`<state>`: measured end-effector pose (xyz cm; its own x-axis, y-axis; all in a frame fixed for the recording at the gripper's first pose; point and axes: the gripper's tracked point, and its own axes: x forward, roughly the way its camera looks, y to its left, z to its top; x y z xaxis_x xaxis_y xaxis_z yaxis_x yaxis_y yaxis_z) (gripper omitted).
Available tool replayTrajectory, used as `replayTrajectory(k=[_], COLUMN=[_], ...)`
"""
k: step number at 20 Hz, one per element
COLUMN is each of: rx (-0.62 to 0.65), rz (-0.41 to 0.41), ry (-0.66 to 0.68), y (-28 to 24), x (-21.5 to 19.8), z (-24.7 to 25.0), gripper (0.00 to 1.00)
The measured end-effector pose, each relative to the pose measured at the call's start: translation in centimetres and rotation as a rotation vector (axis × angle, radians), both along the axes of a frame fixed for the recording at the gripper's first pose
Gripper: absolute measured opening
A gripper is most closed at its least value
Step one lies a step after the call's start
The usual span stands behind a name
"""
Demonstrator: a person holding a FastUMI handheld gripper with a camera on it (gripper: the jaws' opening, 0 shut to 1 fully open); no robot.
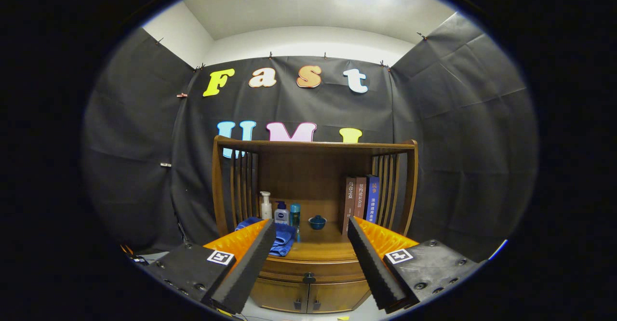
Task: Pull open the drawer, take out the items inside it, and place them on the countertop above the cabinet.
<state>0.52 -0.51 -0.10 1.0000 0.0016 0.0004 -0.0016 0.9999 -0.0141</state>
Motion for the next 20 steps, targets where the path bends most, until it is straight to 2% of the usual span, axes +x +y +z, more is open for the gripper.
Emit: replayTrajectory(k=[9,20], rx=[0.004,0.042], rz=[0.0,0.01], ry=[0.047,0.197], y=[-0.1,1.1], x=[1.6,6.5], z=[-2.8,-13.8], gripper=[0.98,0.98])
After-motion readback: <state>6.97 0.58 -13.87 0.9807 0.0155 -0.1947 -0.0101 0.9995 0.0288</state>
